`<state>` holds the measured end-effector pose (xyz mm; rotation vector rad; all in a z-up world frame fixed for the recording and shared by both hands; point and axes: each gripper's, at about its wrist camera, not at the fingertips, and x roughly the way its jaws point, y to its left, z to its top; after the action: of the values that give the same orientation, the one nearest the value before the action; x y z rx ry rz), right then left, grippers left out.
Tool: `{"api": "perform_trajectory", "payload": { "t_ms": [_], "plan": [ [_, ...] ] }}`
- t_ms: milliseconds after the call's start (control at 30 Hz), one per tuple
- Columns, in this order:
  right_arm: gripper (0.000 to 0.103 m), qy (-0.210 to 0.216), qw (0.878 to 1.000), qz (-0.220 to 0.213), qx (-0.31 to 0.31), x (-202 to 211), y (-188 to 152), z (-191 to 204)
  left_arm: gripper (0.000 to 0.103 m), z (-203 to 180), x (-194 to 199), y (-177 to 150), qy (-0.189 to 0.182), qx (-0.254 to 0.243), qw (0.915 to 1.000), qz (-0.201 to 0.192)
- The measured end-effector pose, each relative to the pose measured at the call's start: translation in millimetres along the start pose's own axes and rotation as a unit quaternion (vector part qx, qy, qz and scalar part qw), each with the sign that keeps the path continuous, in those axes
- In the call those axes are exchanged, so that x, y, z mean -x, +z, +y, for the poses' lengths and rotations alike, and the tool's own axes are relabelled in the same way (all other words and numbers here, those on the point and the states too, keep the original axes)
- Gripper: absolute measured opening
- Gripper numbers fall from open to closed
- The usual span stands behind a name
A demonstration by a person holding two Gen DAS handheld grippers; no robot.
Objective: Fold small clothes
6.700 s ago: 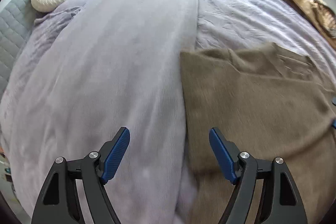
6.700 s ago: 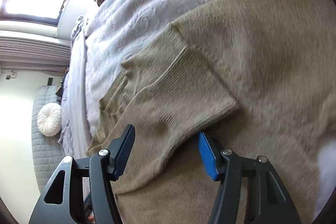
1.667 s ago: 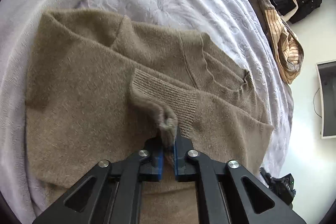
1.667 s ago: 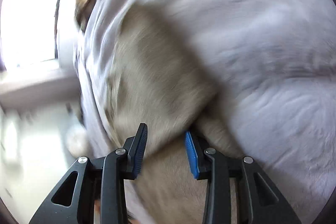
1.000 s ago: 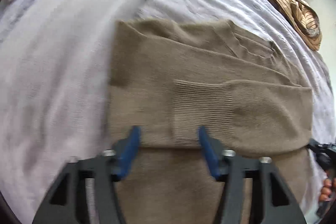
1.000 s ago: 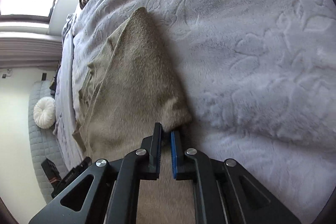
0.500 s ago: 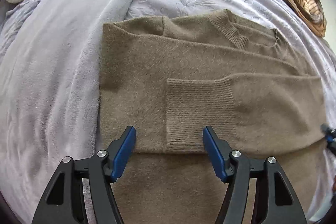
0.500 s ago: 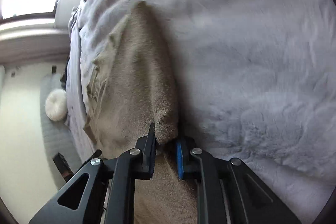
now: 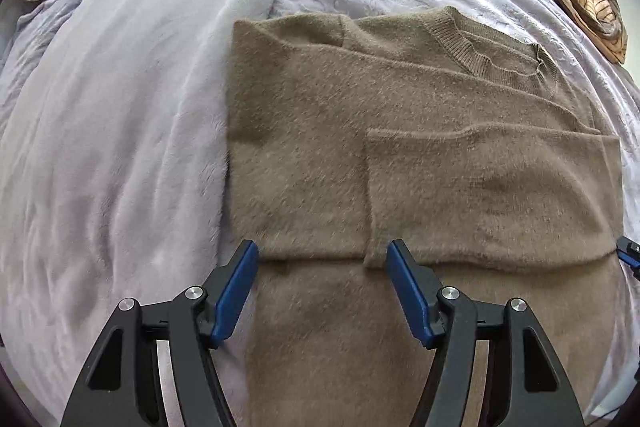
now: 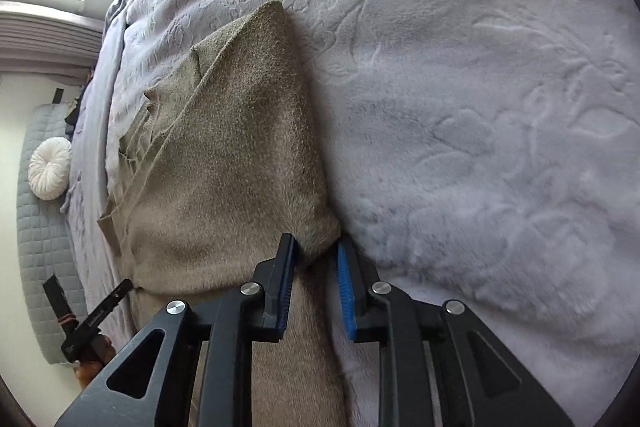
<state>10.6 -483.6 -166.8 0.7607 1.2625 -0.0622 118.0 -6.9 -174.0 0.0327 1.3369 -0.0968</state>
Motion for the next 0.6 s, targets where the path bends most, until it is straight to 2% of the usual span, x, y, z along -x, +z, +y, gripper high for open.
{"api": "perform_trajectory", "payload": {
  "t_ms": [133,267,533,600],
  "plan": [
    [0.024,-0.034,0.999,-0.004,0.012,17,-13,2,0.068,-4,2,-11,0.018,-0.01,0.9996,0.017],
    [0.024,-0.063,0.997,-0.003,0.04,21,-27,17,0.068,-10,5,-22,0.015,-0.011,0.9995,0.026],
    [0.024,-0.071,0.996,0.015,0.052,22,-51,33,0.068,-21,21,-34,0.01,-0.013,0.9993,0.033],
    [0.03,-0.079,0.995,0.02,0.059,21,-57,39,0.068,-20,25,-37,0.015,-0.013,0.9992,0.034]
  ]
}}
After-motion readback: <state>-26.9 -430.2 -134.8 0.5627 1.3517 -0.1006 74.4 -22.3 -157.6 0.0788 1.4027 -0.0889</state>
